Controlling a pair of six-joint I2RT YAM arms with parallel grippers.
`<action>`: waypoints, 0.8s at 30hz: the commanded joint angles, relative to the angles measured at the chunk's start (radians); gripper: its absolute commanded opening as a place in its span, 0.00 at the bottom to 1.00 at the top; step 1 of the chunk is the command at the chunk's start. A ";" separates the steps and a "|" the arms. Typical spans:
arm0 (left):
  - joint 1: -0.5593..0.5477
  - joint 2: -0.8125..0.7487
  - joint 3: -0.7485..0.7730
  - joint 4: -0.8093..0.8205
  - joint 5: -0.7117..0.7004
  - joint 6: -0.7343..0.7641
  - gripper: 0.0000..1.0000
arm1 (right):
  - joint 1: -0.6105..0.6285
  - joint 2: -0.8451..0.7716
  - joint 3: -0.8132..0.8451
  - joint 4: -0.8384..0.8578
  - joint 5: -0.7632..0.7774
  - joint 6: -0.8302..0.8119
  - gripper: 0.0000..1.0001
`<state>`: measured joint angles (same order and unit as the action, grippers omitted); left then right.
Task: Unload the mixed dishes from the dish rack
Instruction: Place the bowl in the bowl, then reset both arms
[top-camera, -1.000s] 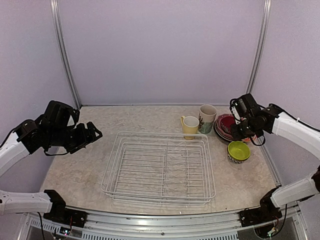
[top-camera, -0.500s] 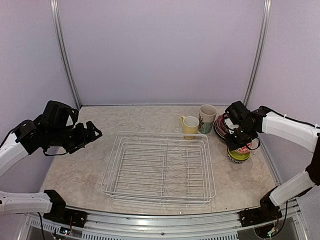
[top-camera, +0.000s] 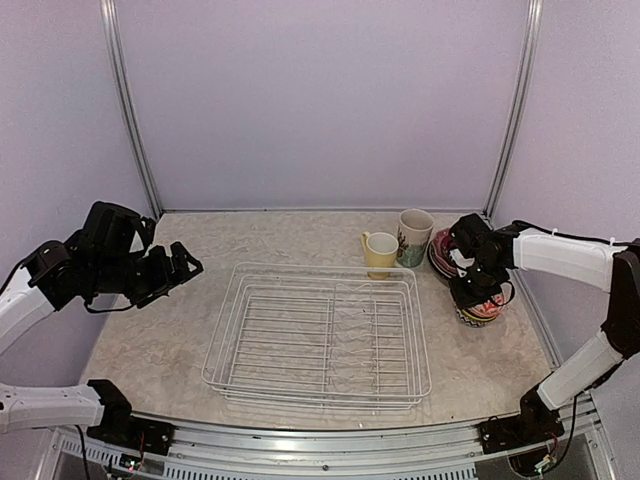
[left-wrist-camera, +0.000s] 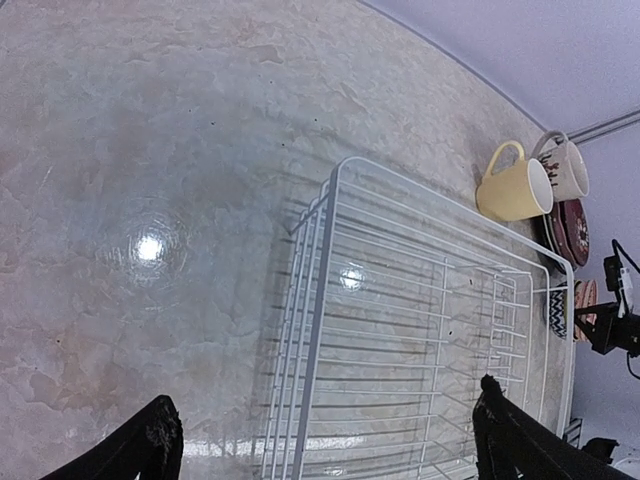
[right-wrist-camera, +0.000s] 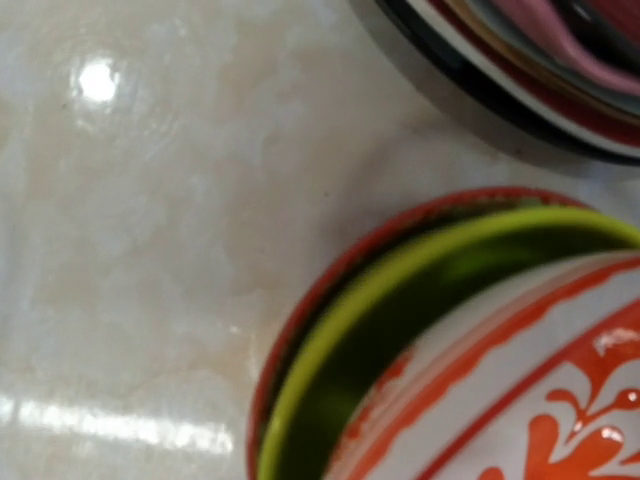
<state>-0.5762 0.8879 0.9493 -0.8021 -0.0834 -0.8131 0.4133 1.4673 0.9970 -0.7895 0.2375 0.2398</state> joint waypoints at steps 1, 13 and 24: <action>0.007 -0.012 0.017 -0.023 0.002 -0.012 0.97 | -0.013 0.021 -0.002 0.039 -0.001 -0.001 0.09; 0.009 -0.022 0.100 -0.044 -0.028 0.028 0.99 | -0.014 -0.212 0.068 -0.009 0.020 -0.018 0.73; 0.012 -0.054 0.324 -0.037 -0.049 0.174 0.99 | -0.015 -0.577 0.174 0.118 0.035 -0.107 0.95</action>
<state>-0.5720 0.8642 1.2125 -0.8455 -0.1181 -0.7254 0.4034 1.0035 1.1339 -0.7448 0.2584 0.1711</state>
